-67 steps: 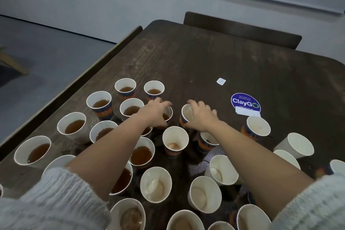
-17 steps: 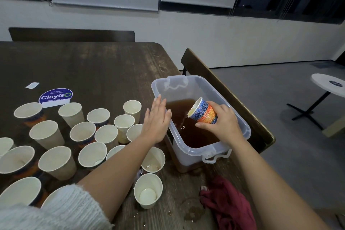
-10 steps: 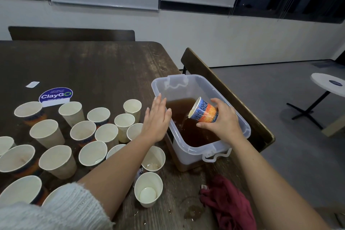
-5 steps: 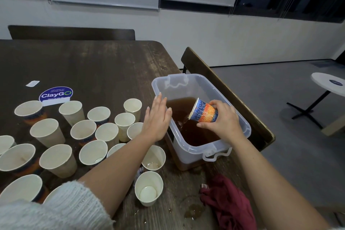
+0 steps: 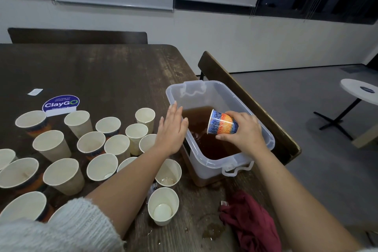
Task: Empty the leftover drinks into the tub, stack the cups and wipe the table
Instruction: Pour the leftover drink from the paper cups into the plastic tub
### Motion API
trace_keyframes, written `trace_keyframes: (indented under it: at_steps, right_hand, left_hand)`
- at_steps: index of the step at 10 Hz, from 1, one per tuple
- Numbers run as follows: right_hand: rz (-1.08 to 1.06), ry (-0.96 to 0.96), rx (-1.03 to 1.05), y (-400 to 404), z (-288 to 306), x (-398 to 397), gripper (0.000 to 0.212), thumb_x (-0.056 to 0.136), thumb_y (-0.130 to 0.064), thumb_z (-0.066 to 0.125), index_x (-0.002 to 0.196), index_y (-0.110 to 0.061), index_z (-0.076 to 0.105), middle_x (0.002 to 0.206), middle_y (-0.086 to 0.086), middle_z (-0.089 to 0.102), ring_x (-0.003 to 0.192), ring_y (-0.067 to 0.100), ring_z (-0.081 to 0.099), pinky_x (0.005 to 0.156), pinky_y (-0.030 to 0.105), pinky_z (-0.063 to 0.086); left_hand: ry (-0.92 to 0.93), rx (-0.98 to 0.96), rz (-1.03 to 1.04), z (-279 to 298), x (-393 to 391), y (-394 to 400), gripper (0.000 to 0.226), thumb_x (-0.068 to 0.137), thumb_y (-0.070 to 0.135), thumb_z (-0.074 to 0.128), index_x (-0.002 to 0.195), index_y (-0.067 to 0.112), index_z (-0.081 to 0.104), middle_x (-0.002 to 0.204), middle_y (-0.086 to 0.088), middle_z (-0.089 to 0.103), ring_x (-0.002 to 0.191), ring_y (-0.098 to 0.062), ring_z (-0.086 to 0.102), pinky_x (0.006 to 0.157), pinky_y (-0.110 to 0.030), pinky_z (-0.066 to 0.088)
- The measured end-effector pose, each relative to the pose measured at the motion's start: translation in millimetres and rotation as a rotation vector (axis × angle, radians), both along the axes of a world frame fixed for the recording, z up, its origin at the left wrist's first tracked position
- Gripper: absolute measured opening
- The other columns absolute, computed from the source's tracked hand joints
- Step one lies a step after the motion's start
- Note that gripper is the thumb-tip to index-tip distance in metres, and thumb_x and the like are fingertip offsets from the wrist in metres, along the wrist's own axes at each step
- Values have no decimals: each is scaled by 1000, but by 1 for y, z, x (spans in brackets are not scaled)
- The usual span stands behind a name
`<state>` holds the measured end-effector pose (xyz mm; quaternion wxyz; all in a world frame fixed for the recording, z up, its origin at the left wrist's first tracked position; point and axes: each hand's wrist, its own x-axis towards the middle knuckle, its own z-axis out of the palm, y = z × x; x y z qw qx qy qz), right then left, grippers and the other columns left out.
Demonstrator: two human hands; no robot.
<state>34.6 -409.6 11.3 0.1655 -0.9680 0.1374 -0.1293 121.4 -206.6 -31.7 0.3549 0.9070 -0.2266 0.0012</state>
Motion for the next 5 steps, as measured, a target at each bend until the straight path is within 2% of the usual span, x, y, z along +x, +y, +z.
trace_keyframes:
  at_steps: [5]
  right_hand:
    - [-3, 33, -28, 0, -1, 0, 80, 76, -57, 73, 144, -33, 40, 134, -1, 48, 127, 20, 34, 106, 41, 26]
  left_hand:
    - [13, 22, -8, 0, 0, 0, 53, 105, 37, 19, 154, 20, 10, 162, 5, -4, 148, -9, -7, 119, -41, -1]
